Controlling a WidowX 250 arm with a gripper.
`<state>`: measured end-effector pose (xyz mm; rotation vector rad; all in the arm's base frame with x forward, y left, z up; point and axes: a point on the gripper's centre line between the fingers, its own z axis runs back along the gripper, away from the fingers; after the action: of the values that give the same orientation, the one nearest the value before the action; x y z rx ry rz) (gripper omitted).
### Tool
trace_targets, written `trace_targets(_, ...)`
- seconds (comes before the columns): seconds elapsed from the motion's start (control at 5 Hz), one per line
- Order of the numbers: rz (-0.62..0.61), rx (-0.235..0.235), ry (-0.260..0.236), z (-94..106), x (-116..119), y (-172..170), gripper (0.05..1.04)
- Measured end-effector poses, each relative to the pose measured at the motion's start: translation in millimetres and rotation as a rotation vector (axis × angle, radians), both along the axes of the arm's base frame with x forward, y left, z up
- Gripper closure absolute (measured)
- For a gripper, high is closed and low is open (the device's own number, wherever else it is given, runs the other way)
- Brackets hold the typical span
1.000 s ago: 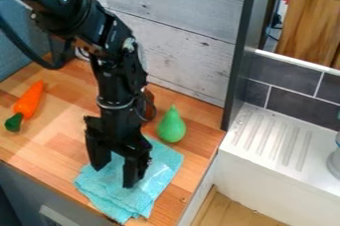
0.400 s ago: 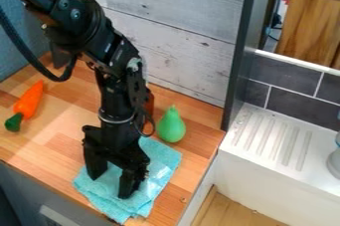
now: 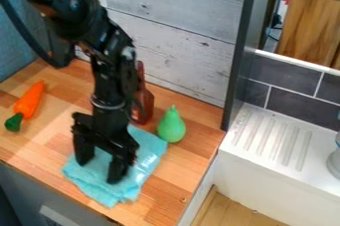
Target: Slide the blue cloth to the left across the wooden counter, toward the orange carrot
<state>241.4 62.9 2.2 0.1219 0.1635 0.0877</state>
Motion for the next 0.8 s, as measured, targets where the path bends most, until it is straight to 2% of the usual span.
trace_targets(0.2, 0.053, 0.041, 0.032, 1.4, 5, 20, 0.083)
trace_targets(0.4, 0.11, 0.046, 0.048, 1.4, 3, 34, 0.082)
trace_targets(0.6, 0.12, 0.07, 0.092, 2.0, 0, 40, 0.082)
trace_targets(0.8, 0.154, 0.103, 0.166, 3.9, -8, 51, 0.082)
